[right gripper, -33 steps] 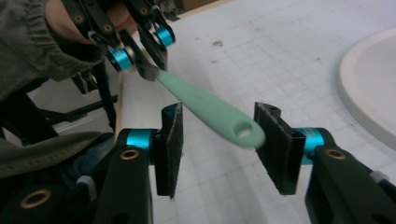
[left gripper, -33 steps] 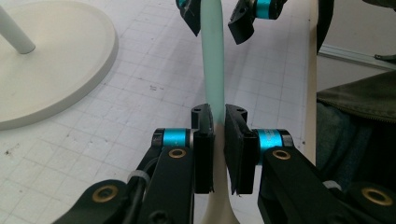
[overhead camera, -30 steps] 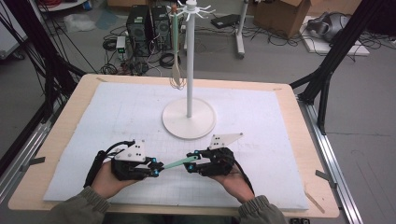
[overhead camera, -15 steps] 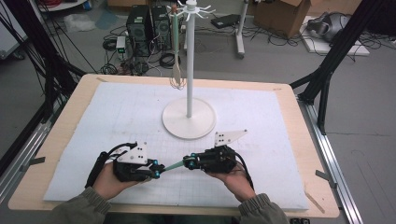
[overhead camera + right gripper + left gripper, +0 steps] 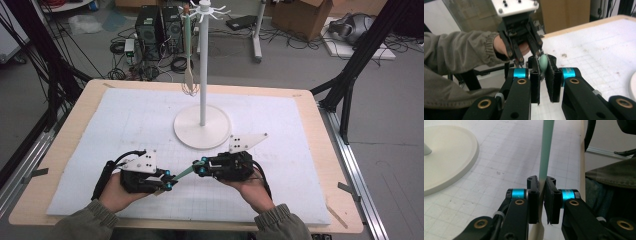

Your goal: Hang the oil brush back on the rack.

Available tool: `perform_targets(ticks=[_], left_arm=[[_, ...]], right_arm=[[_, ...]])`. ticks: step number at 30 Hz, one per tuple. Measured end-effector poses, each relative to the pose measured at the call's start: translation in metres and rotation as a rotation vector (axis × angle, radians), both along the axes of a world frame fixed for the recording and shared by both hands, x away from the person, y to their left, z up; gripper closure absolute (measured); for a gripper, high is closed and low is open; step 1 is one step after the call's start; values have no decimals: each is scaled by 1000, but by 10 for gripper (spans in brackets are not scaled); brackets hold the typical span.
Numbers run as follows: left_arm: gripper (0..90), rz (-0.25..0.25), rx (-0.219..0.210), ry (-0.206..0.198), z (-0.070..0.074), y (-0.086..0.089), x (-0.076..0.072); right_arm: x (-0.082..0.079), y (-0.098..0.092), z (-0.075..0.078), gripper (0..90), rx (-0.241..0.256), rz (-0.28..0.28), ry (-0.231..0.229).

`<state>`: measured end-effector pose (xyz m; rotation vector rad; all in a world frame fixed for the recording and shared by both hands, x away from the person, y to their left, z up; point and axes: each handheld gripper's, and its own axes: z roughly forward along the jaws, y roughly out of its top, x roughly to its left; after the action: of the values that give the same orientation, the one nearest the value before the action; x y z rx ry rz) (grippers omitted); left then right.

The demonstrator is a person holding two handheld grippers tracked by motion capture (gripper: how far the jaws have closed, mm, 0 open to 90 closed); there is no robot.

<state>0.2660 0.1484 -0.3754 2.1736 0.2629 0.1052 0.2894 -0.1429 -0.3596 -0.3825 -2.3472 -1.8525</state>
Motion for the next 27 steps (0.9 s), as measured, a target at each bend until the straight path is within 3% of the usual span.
perform_targets(ticks=[2, 3, 6, 9, 15, 22, 25, 27], left_arm=[[841, 1, -16, 15, 1, -1, 1], [842, 7, -26, 14, 1, -1, 1], [843, 27, -68, 24, 3, -2, 4], [843, 37, -72, 17, 5, -3, 5], [843, 52, -93, 17, 7, -4, 5], [834, 47, -93, 17, 6, -1, 6], [716, 57, -99, 42, 5, 1, 8], [706, 53, -92, 40, 5, 2, 8]], right_arm=[[2, -1, 0, 794, 21, -17, 5], [2, -1, 0, 703, 21, -32, -6], [0, 2, -1, 648, 12, -51, -10], [0, 6, -4, 658, 18, -59, -8], [2, 13, -6, 760, 45, -66, -5], [6, 19, -7, 830, 70, -45, 38], [2, 22, -2, 834, 42, -45, 1], [1, 23, 1, 835, 34, -45, -8]])
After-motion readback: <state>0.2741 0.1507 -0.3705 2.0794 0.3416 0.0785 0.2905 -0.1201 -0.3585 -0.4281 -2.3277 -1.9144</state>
